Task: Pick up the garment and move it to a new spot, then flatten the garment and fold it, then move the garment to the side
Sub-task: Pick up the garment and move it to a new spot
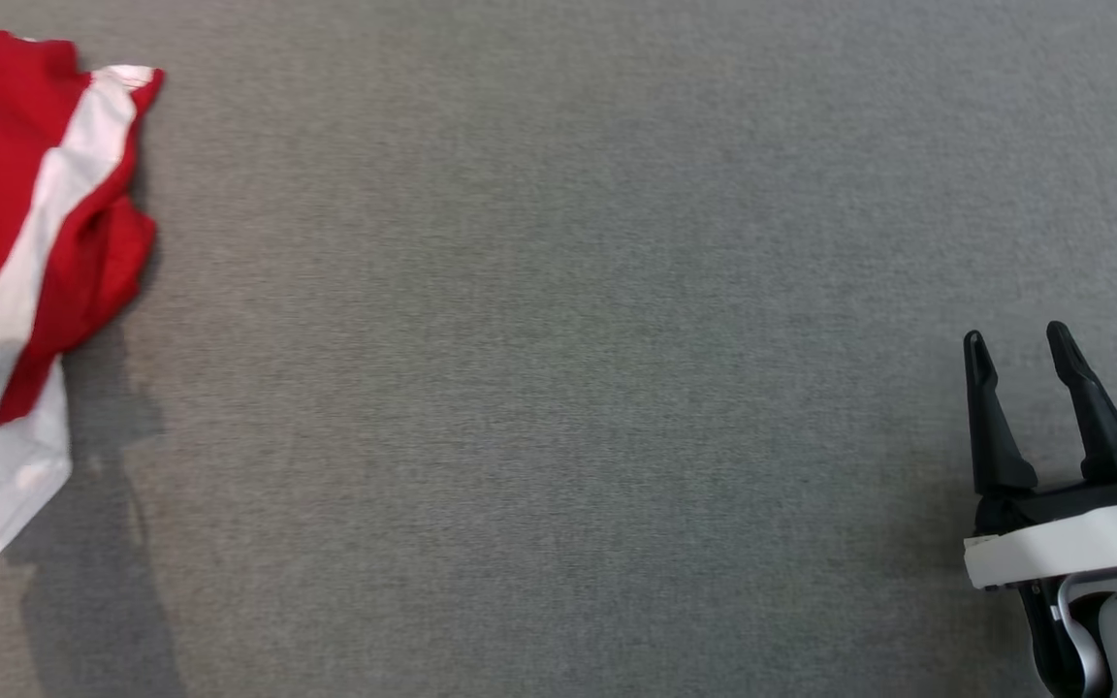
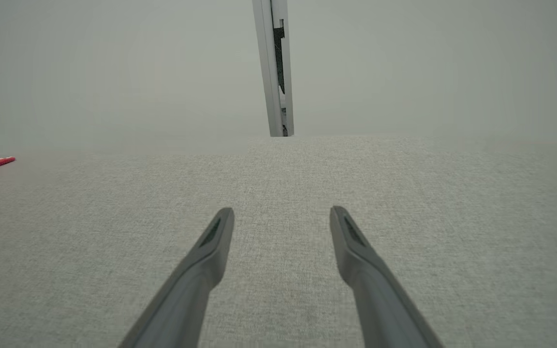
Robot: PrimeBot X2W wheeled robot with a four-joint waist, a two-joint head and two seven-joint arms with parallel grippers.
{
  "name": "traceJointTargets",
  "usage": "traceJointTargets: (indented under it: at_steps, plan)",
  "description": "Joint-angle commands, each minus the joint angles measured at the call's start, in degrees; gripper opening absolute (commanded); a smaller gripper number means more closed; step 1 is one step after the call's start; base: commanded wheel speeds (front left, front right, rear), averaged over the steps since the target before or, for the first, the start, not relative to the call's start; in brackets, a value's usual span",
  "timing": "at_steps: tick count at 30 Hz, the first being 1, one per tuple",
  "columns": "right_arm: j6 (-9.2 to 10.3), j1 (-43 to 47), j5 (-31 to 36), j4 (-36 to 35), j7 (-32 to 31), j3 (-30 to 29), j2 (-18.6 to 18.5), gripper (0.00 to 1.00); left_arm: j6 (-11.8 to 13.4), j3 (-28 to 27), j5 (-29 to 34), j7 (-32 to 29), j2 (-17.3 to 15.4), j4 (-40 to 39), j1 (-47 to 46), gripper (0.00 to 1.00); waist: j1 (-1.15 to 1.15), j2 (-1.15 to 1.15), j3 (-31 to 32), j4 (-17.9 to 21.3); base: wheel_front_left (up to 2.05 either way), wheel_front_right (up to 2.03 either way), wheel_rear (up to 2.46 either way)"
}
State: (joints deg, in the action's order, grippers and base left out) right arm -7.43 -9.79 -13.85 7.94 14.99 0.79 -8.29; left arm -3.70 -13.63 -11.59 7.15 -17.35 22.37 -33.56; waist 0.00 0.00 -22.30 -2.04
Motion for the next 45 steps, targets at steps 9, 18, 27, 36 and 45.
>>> traceJointTargets:
  at_steps: [9, 18, 27, 36, 45]
  plan:
    - [-0.11, -1.31, -0.33, 0.11, 0.30, 0.38, -0.55, 1.00, -1.86, 0.74, -2.04, -7.62, -3.92, 12.36, -2.42, 1.00, 0.00, 0.00, -2.36, 3.97, 0.00, 0.00, 0.00]
    - [-0.11, -1.41, 0.12, 0.41, 0.30, 0.72, -0.04, 1.00, -3.37, 3.99, -4.71, -16.75, -4.63, 20.53, -1.58, 1.00, 0.00, 0.00, -1.90, 4.52, 0.00, 0.00, 0.00]
    - [-0.11, -1.42, 0.24, 0.83, 0.30, 1.02, 0.29, 1.00, -3.68, 7.20, -5.46, -17.02, -5.26, 21.77, -3.04, 0.00, 0.00, 0.00, -1.30, 4.33, 0.00, 0.00, 0.00]
    - [-0.11, -0.35, -0.45, 1.47, 0.30, 1.47, 1.23, 1.00, -1.35, 7.59, -2.87, -4.37, -7.31, 15.46, -5.92, 0.00, 0.00, 0.00, 2.90, 2.92, 0.00, 0.00, 0.00]
    - [-0.11, 0.67, -1.88, 3.07, 0.30, 2.00, 3.58, 1.00, -2.32, 11.08, -3.26, -3.48, -6.57, -0.75, -12.39, 0.00, 0.00, 0.00, 7.57, 4.46, 0.00, 0.00, 0.00]
